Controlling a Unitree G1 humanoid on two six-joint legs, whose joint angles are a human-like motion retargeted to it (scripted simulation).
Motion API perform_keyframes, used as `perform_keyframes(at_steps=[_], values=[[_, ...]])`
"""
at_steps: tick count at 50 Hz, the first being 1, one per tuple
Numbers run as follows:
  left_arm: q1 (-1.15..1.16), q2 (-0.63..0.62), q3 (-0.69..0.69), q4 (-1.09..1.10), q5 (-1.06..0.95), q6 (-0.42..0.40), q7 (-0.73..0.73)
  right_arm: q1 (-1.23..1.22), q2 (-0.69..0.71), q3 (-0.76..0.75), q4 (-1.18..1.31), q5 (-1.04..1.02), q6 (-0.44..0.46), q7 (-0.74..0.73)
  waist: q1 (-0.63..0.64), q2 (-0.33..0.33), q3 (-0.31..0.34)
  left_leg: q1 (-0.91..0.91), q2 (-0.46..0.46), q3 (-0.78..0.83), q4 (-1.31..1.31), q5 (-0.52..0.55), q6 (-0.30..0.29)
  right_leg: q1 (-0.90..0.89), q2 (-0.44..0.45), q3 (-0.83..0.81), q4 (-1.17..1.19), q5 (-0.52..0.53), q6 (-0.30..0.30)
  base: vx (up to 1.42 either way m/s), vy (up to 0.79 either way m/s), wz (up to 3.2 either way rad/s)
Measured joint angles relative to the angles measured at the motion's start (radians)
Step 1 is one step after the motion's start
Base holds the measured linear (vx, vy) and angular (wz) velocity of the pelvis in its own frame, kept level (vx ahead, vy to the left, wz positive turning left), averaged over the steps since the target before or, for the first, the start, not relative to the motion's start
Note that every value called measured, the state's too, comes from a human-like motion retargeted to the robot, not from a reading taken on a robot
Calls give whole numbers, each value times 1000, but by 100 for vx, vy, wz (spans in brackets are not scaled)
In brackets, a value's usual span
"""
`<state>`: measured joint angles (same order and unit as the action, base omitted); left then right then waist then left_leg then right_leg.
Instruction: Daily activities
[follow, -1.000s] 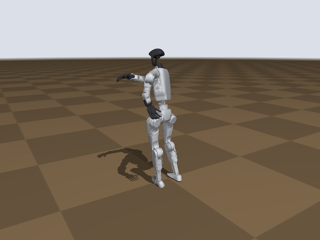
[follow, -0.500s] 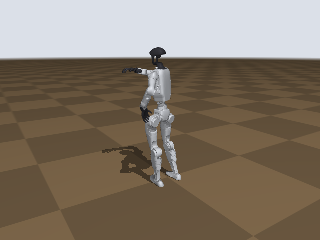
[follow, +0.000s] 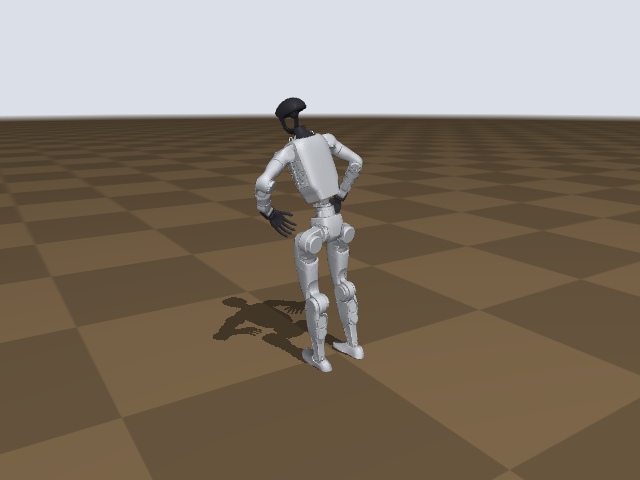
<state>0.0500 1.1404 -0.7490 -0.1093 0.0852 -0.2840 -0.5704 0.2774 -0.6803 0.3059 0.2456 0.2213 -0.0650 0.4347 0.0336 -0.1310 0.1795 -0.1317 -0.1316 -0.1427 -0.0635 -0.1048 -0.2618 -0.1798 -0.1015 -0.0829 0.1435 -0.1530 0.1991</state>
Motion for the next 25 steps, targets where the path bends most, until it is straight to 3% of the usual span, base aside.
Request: perform_keyframes(at_steps=[13, 20, 25], values=[[-51, 19, 140, 27, -12, -23, 134, -60, 67, -15, -87, 121, -21, -61, 157, 84, 23, -51, 22, -95, 1, -4, 0, 58, 18, -128, -143, 32, -45, 3, -6, 51], [25, 21, 239, 142, 38, -27, 136, -61, 74, -67, -57, 75, -46, -108, 157, 120, -6, -22, 18, -100, 1, 1, 0, 106, 12, -159, -159, 22, -59, 4, -2, 28], [69, -54, 272, 319, 112, -12, 128, -85, 117, -83, 76, 21, -42, -145, 140, 127, -42, 2, 12, -91, -1, 5, 0, 134, 3, -164, -165, 10, -66, 3, -1, 8]])
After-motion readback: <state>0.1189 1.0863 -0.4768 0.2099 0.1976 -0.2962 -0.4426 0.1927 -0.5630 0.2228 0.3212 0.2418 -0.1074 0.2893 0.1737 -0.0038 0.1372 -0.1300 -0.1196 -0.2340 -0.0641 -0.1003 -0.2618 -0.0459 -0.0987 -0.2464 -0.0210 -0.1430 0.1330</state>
